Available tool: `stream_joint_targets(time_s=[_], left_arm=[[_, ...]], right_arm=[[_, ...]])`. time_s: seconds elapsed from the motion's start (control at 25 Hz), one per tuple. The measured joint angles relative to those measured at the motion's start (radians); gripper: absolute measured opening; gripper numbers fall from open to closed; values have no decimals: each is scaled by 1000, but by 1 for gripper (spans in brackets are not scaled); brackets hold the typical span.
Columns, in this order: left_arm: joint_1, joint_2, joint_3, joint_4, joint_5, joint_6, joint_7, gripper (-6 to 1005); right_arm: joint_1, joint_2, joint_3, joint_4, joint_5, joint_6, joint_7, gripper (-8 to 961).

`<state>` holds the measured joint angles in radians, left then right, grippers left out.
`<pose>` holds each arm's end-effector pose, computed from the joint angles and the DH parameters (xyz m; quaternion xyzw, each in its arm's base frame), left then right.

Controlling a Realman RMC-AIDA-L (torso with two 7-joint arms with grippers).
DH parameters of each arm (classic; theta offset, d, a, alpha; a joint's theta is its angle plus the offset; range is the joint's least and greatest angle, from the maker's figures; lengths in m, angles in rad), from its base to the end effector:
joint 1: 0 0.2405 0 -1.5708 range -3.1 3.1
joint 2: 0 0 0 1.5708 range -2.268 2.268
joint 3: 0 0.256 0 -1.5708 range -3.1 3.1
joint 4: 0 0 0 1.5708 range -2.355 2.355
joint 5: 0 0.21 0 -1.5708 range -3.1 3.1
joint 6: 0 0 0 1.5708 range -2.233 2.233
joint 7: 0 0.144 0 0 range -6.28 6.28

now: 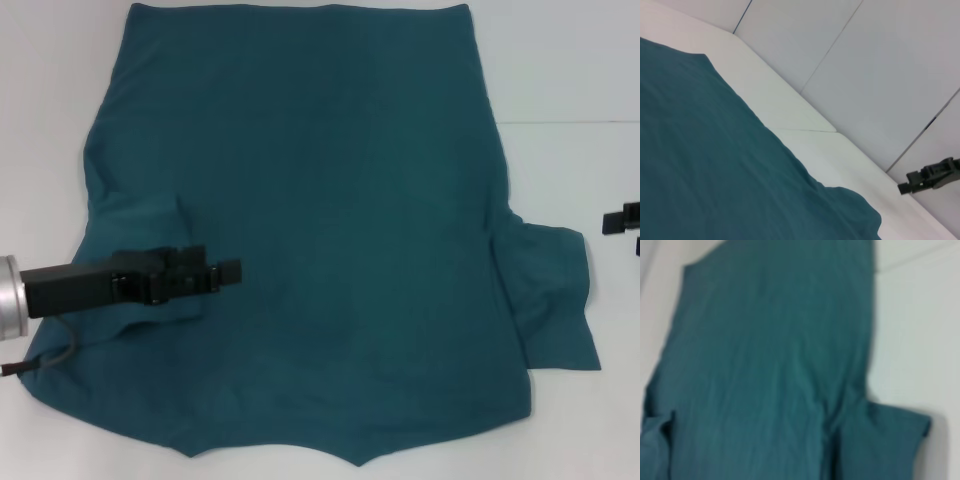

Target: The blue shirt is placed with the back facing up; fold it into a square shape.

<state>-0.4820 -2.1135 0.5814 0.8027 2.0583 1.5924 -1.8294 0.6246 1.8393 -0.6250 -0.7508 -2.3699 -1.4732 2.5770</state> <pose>-0.2719 0.3254 0.0221 -0.8640 -0.4079 -0.2685 0.1230 0.3101 0.3796 0.1149 -0.7130 0.6628 0.1159 0.1972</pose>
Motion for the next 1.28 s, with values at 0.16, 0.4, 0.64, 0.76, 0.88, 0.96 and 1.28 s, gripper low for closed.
stream_joint_targets(time_s=[0.16,0.4,0.64,0.76,0.88,0.96,1.28], left_arm=[[-12,-8,0,1,-1,-4,-1,907],[-14,-9,0,-1,-11,-12,-3,908],[-10,-10,0,-1,-13,-19,-11,908],[-11,-10,0,-1,-14,-24,-14,908],[-13,-10,0,-2,-14,-32,-16,907],[-13,-10,0,-4,-14,-40,-16,907],[-14,-10,0,-6,-14,-50,-16,907]], right_arm=[[7,5,3,42,-7,14,-11,694],[14,25,-6,105,-3,82,-22,684],[15,43,-16,116,-5,125,-39,675],[15,50,-22,117,-6,139,-45,670],[15,51,-22,122,-7,141,-45,665],[15,50,-23,125,-7,141,-43,662],[17,53,-32,128,-24,157,-41,650]])
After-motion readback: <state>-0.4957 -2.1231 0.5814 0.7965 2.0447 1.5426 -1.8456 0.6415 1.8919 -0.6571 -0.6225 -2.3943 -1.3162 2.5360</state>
